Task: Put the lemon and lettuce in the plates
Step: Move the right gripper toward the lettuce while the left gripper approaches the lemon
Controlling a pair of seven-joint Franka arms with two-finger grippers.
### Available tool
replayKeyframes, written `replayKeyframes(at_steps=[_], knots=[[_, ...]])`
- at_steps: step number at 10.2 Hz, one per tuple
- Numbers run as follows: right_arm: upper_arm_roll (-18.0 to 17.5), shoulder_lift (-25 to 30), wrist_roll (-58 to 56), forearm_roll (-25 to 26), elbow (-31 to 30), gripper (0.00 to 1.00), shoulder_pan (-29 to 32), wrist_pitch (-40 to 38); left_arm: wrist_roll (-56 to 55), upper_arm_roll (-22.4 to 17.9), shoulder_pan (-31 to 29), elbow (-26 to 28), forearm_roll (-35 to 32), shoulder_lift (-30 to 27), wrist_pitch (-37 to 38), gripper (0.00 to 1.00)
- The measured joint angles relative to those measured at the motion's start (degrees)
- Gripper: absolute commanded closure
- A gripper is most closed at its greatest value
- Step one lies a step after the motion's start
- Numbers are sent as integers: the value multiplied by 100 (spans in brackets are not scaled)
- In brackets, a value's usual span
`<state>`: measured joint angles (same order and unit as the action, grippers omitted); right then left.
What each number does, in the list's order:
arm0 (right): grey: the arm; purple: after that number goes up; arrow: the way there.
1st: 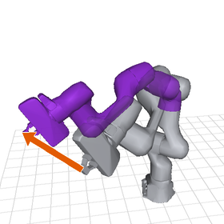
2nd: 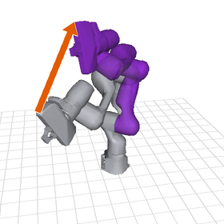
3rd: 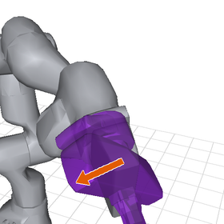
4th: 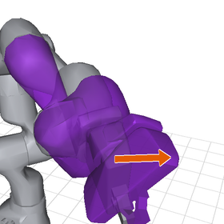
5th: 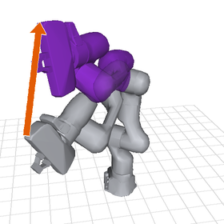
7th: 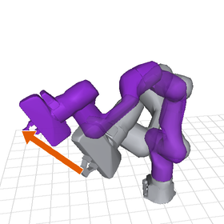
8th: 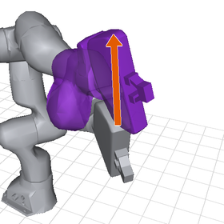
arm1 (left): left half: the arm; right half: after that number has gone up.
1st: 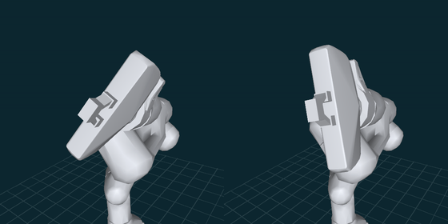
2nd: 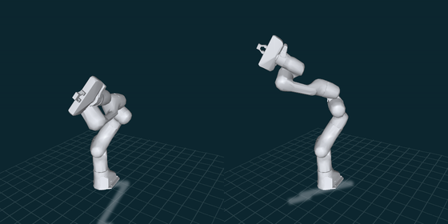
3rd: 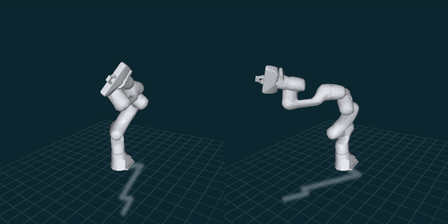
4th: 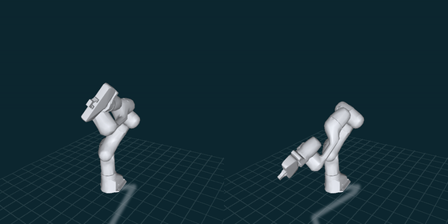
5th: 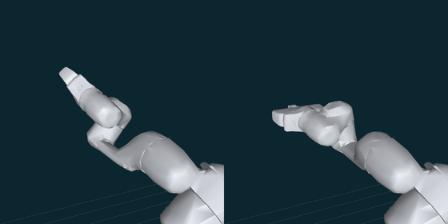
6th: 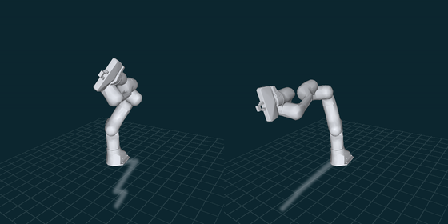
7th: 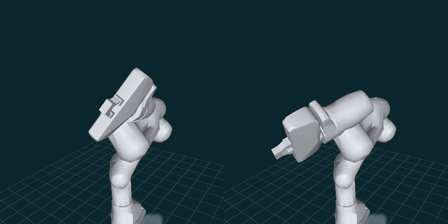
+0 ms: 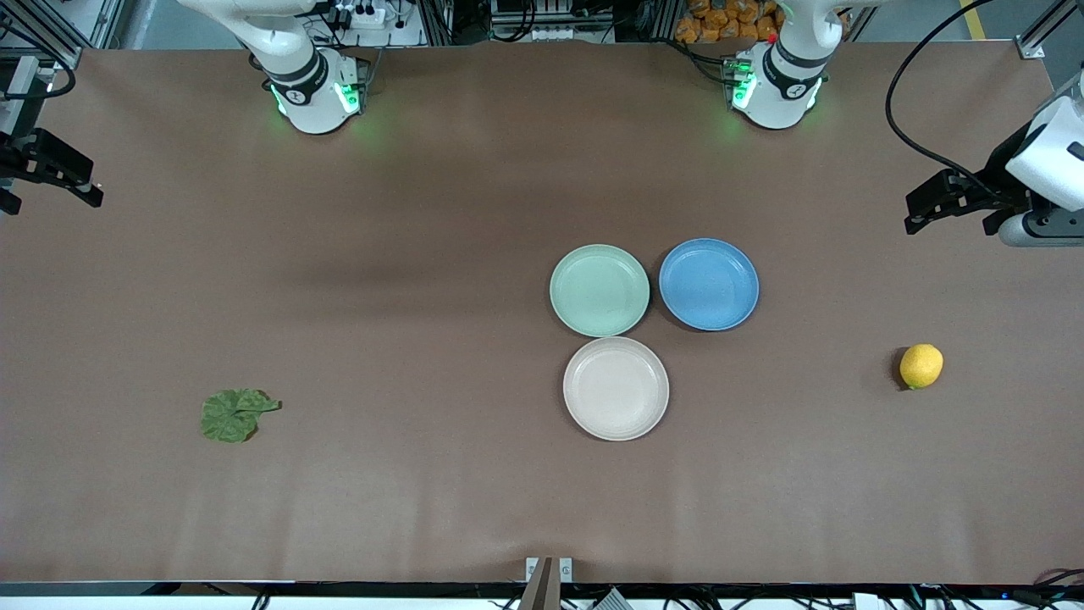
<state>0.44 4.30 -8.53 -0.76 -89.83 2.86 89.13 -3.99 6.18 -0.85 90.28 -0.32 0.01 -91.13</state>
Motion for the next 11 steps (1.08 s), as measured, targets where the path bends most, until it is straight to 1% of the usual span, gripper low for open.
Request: replayKeyframes(at_steps=[2, 5, 8, 9, 10, 11], knots=[[-4, 0, 1, 0, 3, 0, 0, 3, 0, 2, 0, 0, -158, 0, 0, 0], [-14, 0, 2, -1, 9, 0, 0, 38, 6, -11, -54, 11, -213, 46, 5, 0], [3, -9, 11, -1, -108, 0, 0, 253, 10, -49, -210, 11, -221, 447, -121, 0], [19, -26, 11, -1, -368, 0, 1, 552, 11, -67, -323, -27, -222, 592, -175, 0], [37, -64, 11, 2, -784, 0, 6, 1033, 40, -84, -460, -121, -223, 761, -201, 0], [76, -133, 11, 5, -1356, 0, 17, 1763, 69, -95, -547, -256, -265, 979, -209, 0]])
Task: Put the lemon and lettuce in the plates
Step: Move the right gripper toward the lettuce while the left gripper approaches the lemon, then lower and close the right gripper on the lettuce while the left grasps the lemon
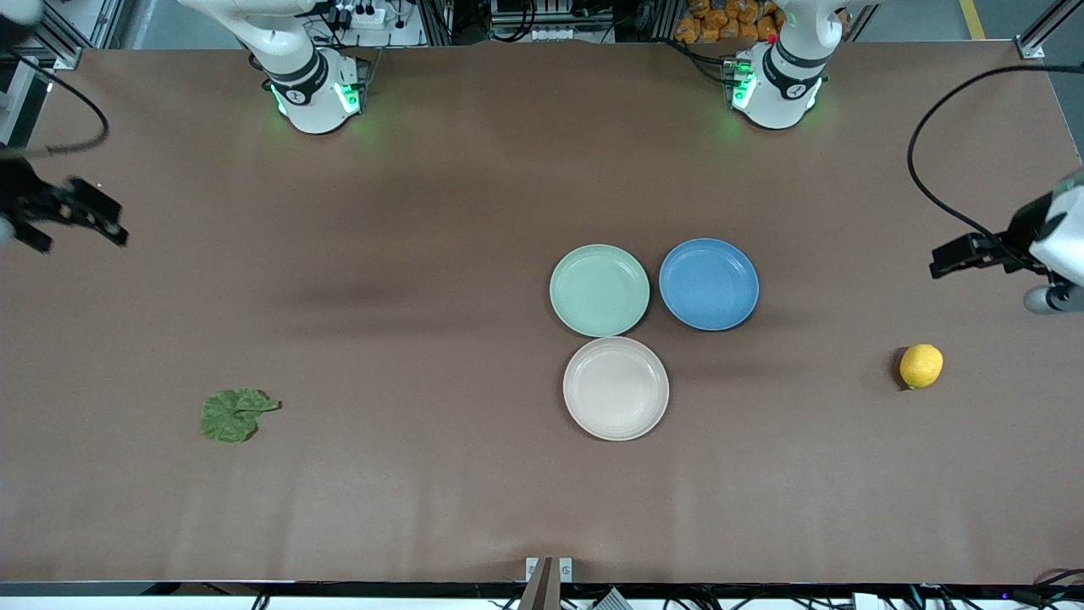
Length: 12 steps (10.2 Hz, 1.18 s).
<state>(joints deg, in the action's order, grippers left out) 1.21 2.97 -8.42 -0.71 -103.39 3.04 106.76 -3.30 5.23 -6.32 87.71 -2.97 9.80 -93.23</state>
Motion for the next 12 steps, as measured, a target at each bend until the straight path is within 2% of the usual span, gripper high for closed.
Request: replayKeyframes(at_steps=[2, 3, 8, 12], knots=[[70, -310, -4, 3, -1070, 0, 46, 1422, 0, -14, -61, -134, -234, 386, -251, 0], [83, -529, -4, 5, -1373, 0, 63, 1854, 0, -18, -178, -139, -277, 566, -411, 0], [167, -1544, -4, 8, -1710, 0, 161, 3206, 860, -23, -666, -160, -310, 1473, -1181, 0], [264, -2212, -88, 12, -1676, 0, 172, 4103, 1394, -3, -645, -164, -942, 2281, -1778, 0]])
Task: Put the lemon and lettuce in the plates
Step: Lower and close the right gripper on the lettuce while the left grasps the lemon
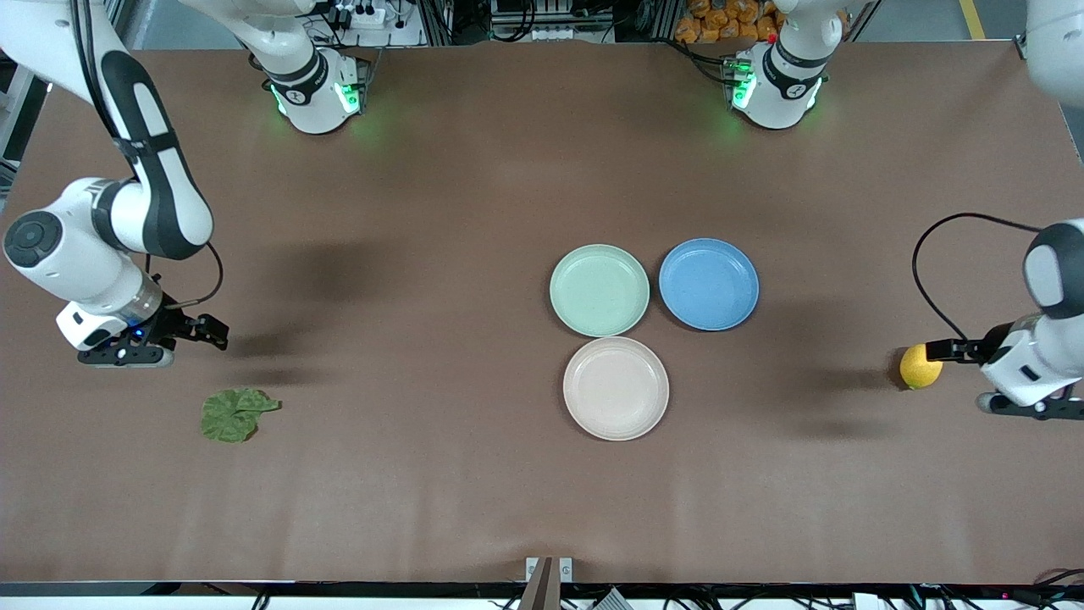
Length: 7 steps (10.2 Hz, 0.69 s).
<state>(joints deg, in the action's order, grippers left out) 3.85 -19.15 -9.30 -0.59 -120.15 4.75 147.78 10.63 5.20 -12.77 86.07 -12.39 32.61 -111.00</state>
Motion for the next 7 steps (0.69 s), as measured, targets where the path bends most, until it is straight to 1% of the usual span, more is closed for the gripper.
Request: replayKeyframes(at_steps=[1, 3, 5, 7], knots=[[-1, -176, -1, -5, 70, 0, -1, 206, 49, 1, 1, -5, -145, 203, -109, 0], [-5, -525, 3, -18, 353, 1, -2, 291, 153, 0, -1, -12, -226, 527, -248, 0], [-14, -846, 118, -29, 663, 4, -13, 305, 351, -15, -45, -18, -246, 709, -287, 0], [-40, -1253, 558, -29, 1087, 5, -146, 365, 399, -16, -107, -22, -501, 805, -304, 0]])
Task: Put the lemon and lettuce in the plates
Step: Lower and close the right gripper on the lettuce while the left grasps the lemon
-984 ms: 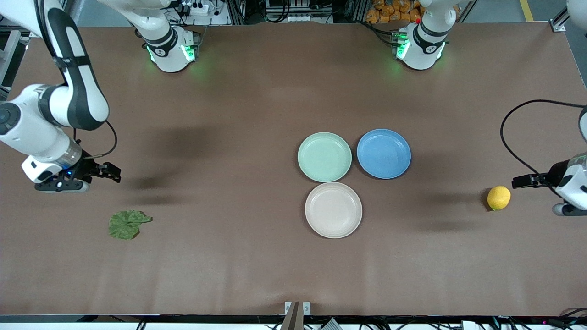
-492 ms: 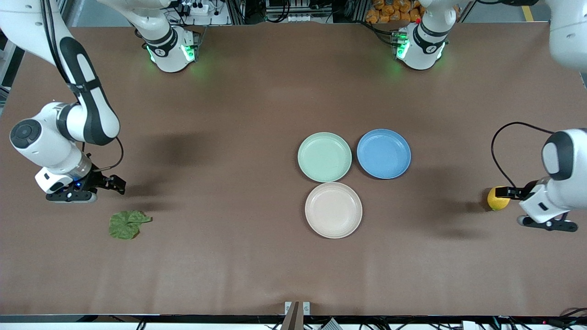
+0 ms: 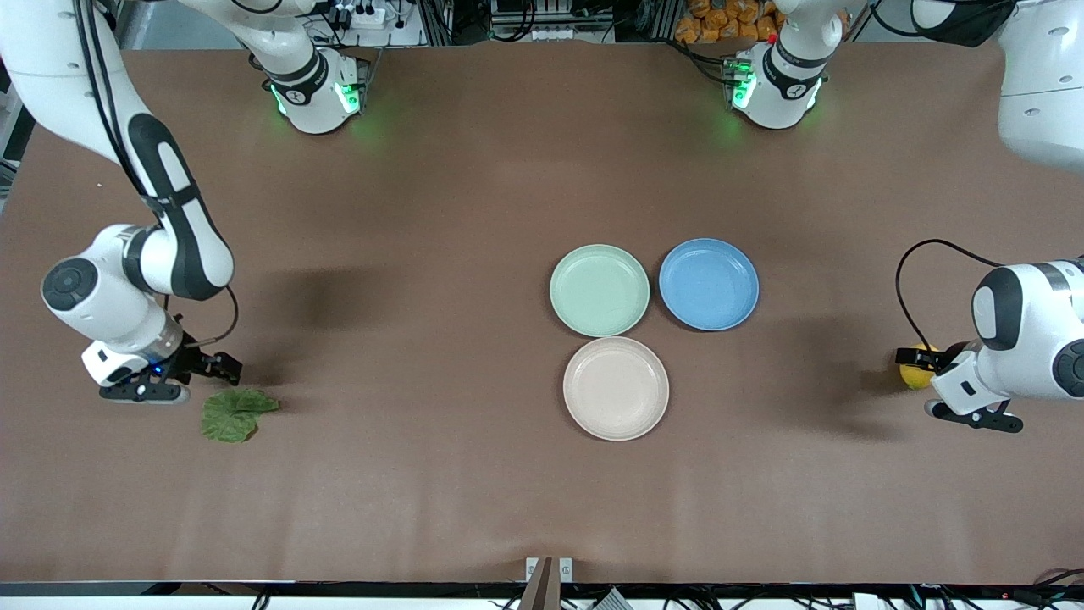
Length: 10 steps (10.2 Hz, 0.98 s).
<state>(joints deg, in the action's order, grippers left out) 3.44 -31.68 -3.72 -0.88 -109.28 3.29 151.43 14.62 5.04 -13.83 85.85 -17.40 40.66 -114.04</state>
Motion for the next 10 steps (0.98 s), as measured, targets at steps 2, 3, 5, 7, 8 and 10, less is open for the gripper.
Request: replayKeyframes(at_steps=[2, 3, 5, 7, 8, 10], knots=[[-2, -299, 203, 0, 311, 6, -113, 11, 0, 8, 17, -1, -215, 119, -6, 0], [0, -387, 216, 0, 378, 6, -115, 20, 0, 9, 29, 0, -297, 185, -14, 0], [9, -483, 217, 0, 411, 7, -111, 116, 0, 19, 48, -2, -538, 327, -28, 0], [9, -556, 217, 0, 414, 10, -112, 254, 0, 19, 48, -5, -654, 432, -116, 70], [9, -574, 217, 0, 419, 12, -111, 278, 0, 19, 48, -13, -728, 448, -203, 100], [9, -596, 218, 0, 426, 14, -112, 282, 0, 21, 48, -34, -750, 447, -236, 100]])
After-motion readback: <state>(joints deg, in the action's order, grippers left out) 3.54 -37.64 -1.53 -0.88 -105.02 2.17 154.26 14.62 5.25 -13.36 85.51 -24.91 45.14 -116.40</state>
